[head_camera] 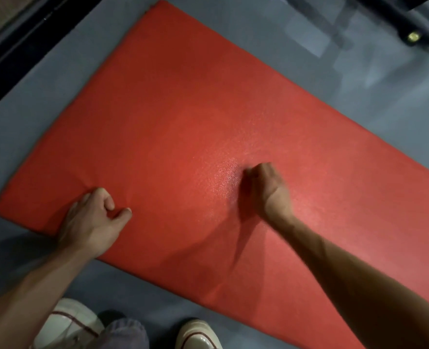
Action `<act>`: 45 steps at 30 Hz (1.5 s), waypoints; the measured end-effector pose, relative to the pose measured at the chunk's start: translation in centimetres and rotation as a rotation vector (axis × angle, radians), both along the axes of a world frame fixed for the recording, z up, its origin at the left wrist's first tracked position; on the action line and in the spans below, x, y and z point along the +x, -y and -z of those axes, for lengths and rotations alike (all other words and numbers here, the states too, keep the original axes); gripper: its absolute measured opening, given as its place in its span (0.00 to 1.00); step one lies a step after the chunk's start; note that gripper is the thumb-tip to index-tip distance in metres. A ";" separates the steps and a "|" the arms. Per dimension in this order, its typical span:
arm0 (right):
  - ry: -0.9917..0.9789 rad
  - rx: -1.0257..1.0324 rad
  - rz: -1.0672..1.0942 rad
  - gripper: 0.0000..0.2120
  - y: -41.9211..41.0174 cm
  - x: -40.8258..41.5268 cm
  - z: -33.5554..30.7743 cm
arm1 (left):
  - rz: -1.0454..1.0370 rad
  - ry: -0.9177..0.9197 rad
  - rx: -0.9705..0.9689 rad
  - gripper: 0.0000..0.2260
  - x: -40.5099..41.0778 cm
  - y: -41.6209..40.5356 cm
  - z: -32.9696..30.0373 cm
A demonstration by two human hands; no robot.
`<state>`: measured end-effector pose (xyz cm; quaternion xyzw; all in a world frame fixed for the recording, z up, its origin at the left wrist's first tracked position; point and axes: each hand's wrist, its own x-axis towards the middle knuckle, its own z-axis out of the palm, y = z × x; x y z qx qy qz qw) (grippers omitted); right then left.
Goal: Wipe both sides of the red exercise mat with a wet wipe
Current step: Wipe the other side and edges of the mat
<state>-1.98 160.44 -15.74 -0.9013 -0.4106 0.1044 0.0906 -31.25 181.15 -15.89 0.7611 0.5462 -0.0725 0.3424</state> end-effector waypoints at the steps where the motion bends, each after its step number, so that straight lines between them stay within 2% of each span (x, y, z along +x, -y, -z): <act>1: -0.048 0.009 -0.177 0.05 -0.3 -2.6 0.3 | 0.000 0.003 0.001 0.17 0.0 0.0 0.0; 3: -0.157 0.018 -0.454 0.02 0.0 -5.7 0.2 | 0.001 0.005 0.001 0.17 0.0 0.1 -0.1; 5: -0.121 0.045 -0.564 0.04 -0.1 -4.5 -0.1 | -0.004 0.020 0.000 0.17 -0.1 0.1 0.0; 7: -0.047 0.001 -0.355 0.05 -0.5 -0.3 0.3 | 0.002 0.036 0.013 0.18 -0.2 0.1 0.0; 10: 0.155 -0.100 0.211 0.15 0.2 7.5 -0.2 | 0.011 0.048 0.027 0.18 -0.5 0.2 0.1; 12: 0.122 -0.035 0.425 0.16 0.3 8.5 -1.0 | 0.017 0.063 0.039 0.19 -0.5 0.2 0.1; 14: 0.055 -0.078 0.289 0.13 -1.5 5.5 -1.6 | 0.015 0.066 0.053 0.18 -0.4 0.3 0.1; 17: -0.131 -0.010 -0.141 0.12 -4.9 -1.3 -2.0 | 0.003 0.085 0.074 0.19 -0.4 0.5 0.2; 19: -0.081 -0.004 -0.311 0.14 -6.1 -0.7 -1.2 | -0.005 0.094 0.069 0.19 -0.5 0.5 0.3; 20: -0.012 -0.074 -0.289 0.14 -6.3 1.2 -0.6 | -0.006 0.098 0.073 0.19 -0.5 0.5 0.3; 22: 0.113 -0.204 -0.018 0.15 -6.2 6.0 -0.2 | -0.005 0.100 0.085 0.18 -0.4 0.5 0.1; 24: 0.148 -0.134 0.320 0.16 -5.4 9.8 -0.7 | 0.001 0.093 0.095 0.18 -0.3 0.6 0.0; 26: 0.113 -0.050 0.464 0.15 -6.0 10.3 -0.7 | 0.038 0.094 0.126 0.18 -0.3 0.5 -0.1; 28: 0.047 0.000 0.384 0.13 -8.5 7.9 0.0 | 0.120 0.120 0.156 0.16 0.1 0.4 -0.4; 31: -0.052 0.080 0.002 0.13 -12.1 2.4 0.7 | 0.316 0.204 0.213 0.08 1.8 -0.1 -0.9; 33: -0.016 0.093 -0.218 0.15 -12.7 1.4 0.2 | 0.398 0.223 0.232 0.09 3.1 -1.3 -0.8; 34: 0.026 0.079 -0.246 0.14 -12.3 2.6 0.2 | 0.421 0.230 0.224 0.11 3.4 -1.9 -0.5; 35: 0.066 0.032 -0.185 0.12 -11.6 4.4 0.3 | 0.437 0.234 0.208 0.12 3.6 -2.6 -0.2; 37: 0.110 -0.071 0.193 0.12 -9.0 9.3 0.4 | 0.469 0.241 0.183 0.11 3.7 -3.5 0.3; 39: 0.080 -0.070 0.580 0.14 -6.2 13.2 0.3 | 0.488 0.234 0.148 0.13 3.9 -4.1 0.7; 40: 0.082 -0.062 0.667 0.15 -5.7 14.0 0.2 | 0.494 0.231 0.125 0.14 4.1 -4.2 0.7; 42: 0.062 -0.039 0.665 0.14 -7.6 13.0 0.4 | 0.505 0.230 0.123 0.14 4.4 -4.3 0.6; 45: 0.010 0.067 0.447 0.10 -14.1 8.4 1.3 | 0.513 0.244 0.171 0.13 4.4 -4.1 0.3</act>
